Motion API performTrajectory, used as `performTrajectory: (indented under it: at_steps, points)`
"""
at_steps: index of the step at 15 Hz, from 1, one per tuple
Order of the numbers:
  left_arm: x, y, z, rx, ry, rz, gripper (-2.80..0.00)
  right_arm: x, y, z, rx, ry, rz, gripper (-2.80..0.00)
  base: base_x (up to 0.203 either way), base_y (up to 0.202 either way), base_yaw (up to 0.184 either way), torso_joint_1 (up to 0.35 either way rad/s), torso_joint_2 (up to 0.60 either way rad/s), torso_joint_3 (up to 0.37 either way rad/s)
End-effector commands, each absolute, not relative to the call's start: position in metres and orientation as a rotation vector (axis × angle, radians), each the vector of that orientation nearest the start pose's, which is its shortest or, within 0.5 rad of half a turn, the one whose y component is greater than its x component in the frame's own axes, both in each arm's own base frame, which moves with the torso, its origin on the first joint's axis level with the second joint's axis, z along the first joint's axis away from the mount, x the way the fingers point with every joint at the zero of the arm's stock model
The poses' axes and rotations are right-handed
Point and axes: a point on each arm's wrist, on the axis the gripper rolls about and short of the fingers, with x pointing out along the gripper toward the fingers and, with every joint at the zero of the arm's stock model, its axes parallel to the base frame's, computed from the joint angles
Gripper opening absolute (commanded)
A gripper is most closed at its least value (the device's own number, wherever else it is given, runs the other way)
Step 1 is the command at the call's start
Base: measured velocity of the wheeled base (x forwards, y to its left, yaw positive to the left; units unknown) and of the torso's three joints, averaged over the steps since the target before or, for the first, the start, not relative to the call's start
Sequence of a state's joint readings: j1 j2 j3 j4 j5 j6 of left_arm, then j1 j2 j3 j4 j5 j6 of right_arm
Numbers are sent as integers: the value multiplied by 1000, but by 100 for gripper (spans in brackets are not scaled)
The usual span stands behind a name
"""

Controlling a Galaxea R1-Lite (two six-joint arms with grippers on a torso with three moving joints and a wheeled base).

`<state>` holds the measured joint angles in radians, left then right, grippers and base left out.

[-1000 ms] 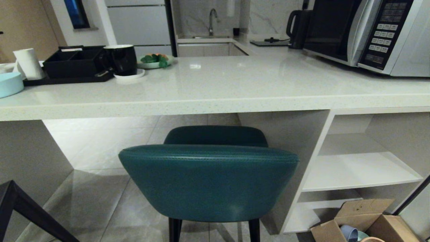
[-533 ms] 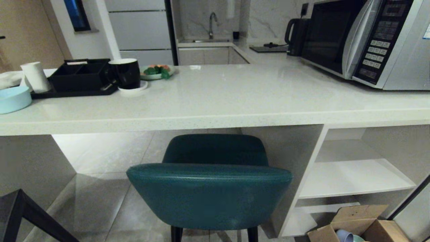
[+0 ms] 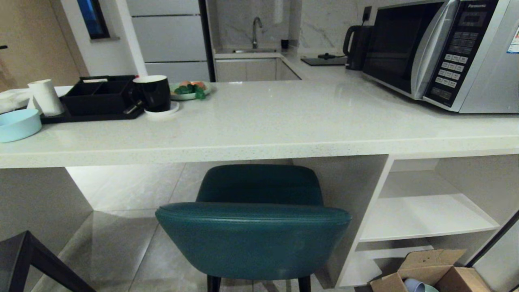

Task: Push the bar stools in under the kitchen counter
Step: Pull the blue chair out from under the dining table

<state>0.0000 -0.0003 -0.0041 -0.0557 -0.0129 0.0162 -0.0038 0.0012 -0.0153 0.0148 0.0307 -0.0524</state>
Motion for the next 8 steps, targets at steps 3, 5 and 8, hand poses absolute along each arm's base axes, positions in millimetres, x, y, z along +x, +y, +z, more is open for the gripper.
performTrajectory:
  at_steps: [3,5,8]
  points:
    - [-22,-2,136,25,-83,-76,-280,-15,2,121,-87,47,93,-280,0,0,0,0,0,0]
    - [5,-3,155,23,14,-112,-280,11,2,140,-77,147,110,-280,0,0,0,0,0,0]
    - [57,-3,160,10,149,-143,-280,61,2,151,-67,306,110,-280,0,0,0,0,0,0]
